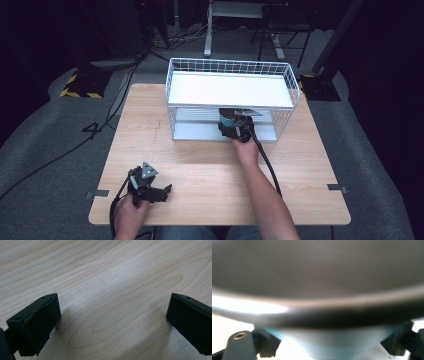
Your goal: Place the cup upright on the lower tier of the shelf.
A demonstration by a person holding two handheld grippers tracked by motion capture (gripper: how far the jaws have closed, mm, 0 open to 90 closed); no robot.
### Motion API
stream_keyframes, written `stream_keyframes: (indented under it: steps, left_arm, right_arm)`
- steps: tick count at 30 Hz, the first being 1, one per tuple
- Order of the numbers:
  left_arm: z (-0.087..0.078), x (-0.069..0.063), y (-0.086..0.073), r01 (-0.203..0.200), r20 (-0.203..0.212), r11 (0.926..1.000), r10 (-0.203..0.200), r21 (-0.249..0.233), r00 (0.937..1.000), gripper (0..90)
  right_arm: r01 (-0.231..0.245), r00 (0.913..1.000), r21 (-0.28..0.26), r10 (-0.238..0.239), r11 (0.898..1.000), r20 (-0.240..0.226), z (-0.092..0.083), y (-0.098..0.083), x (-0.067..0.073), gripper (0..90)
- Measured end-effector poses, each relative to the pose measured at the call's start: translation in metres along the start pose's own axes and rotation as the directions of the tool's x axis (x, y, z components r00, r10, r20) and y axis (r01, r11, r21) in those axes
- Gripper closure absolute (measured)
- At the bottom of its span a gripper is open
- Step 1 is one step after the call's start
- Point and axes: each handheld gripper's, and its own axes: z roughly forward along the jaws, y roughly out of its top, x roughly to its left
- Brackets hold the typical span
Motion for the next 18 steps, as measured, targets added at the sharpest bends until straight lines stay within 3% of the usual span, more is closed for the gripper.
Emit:
stream_keyframes:
  steps: [5, 9, 10, 18]
  left_arm:
    - [0.0, 0.0, 0.0, 0.003, 0.0, 1.0, -0.003, 0.0, 1.0, 0.0]
    - [0.0, 0.0, 0.0, 0.003, 0.0, 1.0, -0.003, -0.001, 1.0, 0.0]
    - [0.0, 0.0, 0.0, 0.003, -0.001, 1.0, -0.003, -0.001, 1.0, 0.0]
    - [0.0, 0.0, 0.0, 0.004, -0.001, 1.0, -0.004, -0.001, 1.0, 0.0]
  right_arm:
    - [-0.025, 0.9992, 0.012, 0.025, 1.0, 0.031, -0.003, 0.0, -0.002, 12.4]
    - [-0.014, 0.9988, 0.023, 0.013, 1.0, 0.047, -0.005, 0.0, -0.003, 2.6]
    - [0.012, 0.9984, 0.027, -0.013, 1.0, 0.055, -0.008, 0.0, -0.003, 0.4]
    - [0.023, 0.9982, 0.011, -0.023, 1.0, 0.055, -0.016, -0.002, -0.005, 0.0]
